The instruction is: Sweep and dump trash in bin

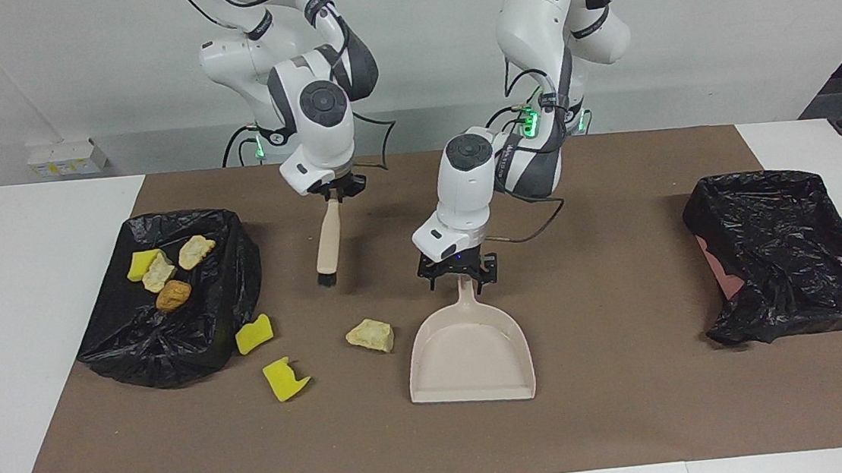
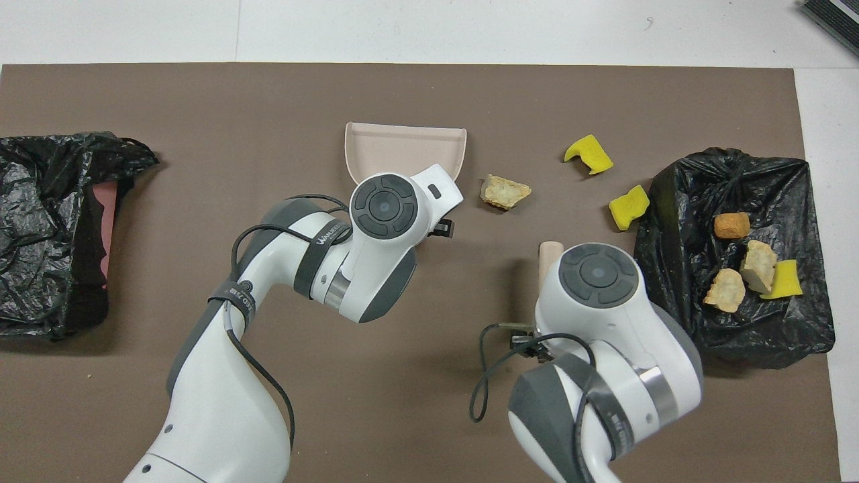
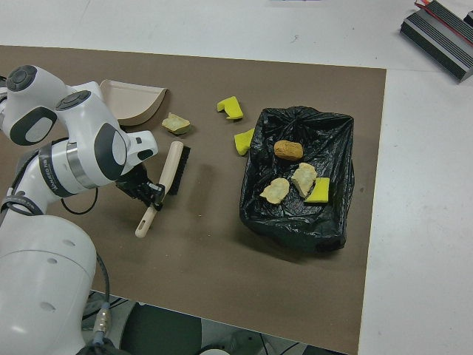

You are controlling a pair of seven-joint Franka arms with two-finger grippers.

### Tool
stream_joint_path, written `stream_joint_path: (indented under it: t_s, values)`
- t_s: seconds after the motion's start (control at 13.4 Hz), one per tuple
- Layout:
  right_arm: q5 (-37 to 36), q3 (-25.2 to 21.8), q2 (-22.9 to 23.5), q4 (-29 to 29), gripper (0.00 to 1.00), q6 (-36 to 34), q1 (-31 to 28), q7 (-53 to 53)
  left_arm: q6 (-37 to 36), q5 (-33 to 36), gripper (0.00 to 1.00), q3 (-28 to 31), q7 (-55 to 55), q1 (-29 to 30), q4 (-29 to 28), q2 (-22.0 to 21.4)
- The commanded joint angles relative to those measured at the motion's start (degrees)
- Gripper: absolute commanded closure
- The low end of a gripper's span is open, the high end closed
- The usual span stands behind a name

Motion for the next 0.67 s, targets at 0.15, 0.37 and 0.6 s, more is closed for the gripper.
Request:
stream_joint_path:
  t_s: [0.15,0.37,0.6]
  values:
    - [-11.27,0.91,2.72,2.08,1.0,1.53,-8.59,-2.97,-2.09,-0.1,0.0,1.1,-0.23,-0.81,-0.85,-1.36]
    - [-15.51,0.91,4.47,2.17,1.0,2.4,-10.1,-2.97,-2.35,-0.01,0.17,1.45,-0.23,-0.81,-0.94,-1.45]
    - [-18.57,0.91,7.45,2.26,1.0,5.82,-11.33,-2.97,-4.28,0.08,0.45,1.72,-0.05,-0.81,-0.94,-2.41]
